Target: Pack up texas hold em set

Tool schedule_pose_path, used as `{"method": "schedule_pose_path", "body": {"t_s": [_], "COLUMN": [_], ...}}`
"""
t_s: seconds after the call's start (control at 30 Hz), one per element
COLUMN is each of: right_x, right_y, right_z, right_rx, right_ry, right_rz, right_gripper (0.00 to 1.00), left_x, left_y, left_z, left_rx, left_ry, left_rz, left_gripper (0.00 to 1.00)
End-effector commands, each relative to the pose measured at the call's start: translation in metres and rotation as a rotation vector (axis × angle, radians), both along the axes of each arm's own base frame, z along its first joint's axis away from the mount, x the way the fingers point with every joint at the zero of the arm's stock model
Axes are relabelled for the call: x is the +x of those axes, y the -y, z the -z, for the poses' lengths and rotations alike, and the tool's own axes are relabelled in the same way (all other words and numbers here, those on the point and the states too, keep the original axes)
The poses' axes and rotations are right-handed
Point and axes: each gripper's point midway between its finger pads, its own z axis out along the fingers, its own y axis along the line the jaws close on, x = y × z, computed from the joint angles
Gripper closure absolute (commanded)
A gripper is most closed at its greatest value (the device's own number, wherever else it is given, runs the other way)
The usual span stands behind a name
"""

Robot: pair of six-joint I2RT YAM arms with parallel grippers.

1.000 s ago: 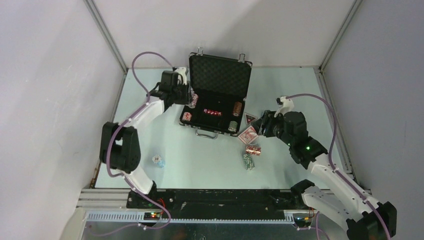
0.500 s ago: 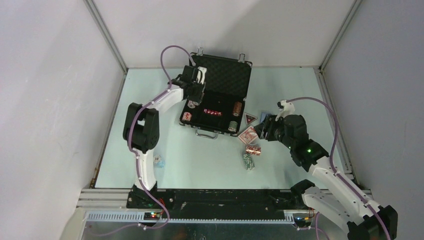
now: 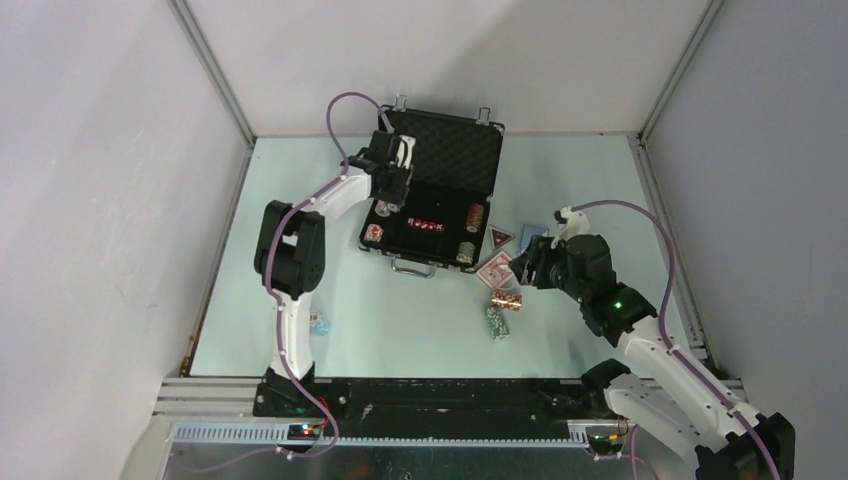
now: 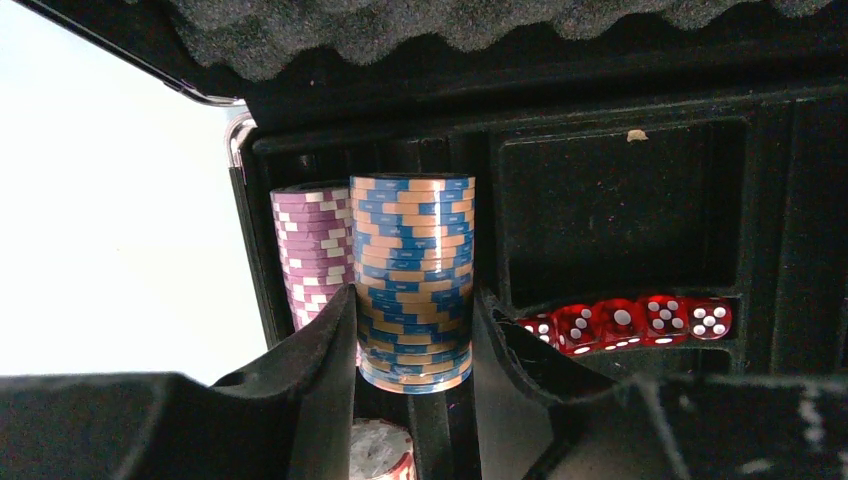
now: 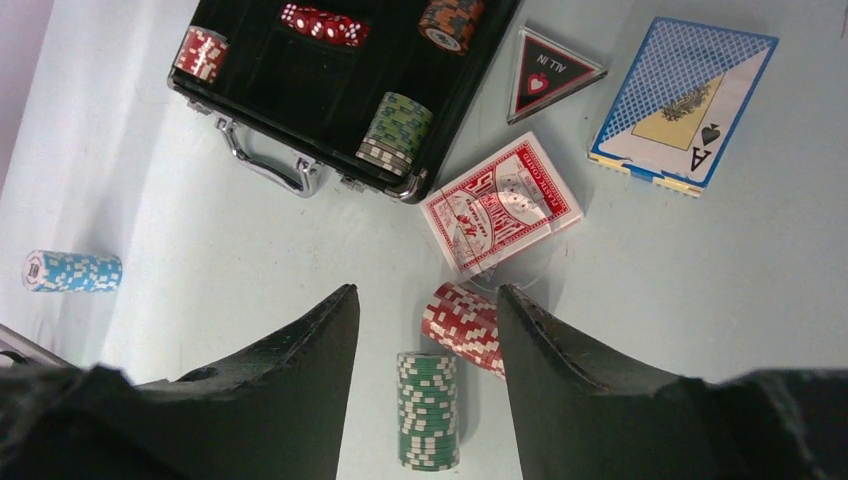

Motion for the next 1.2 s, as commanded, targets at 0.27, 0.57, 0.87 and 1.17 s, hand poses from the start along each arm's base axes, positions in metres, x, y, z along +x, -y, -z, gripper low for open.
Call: {"method": "schedule_pose_path", "body": {"t_s": [0.27,0.57,0.87,1.17], "right_x": [-0.032,-0.059,-0.065,-0.075], "right_y": [-0.024,-0.032,-0.043,-0.050], "right_z": [0.025,0.062,0.098,0.131], "right_rx": [-0.044,-0.183,-0.263,-0.344], "right_ry": [-0.107,-0.202,-0.302,-0.374], "right_rz": [-0.146,-0.155,-0.153,-0.117], "right_gripper": [0.11,0.25,0.32,0.41], "left_x": [0.016,-0.022,-0.116,-0.174], "left_y": [0.001,-0.017,-0.030,-0.057], "left_z": [-0.058,-0.094,-0.104,-0.075], "left_rx": [-0.069,-0.143,-0.264,-0.346], "left_ry": [0.170,0.225,0.248,0.285], "left_rz": [-0.054,-0.186,-0.246,-0.318], "left_gripper": [0.16,0.12,0.10,0.07]}}
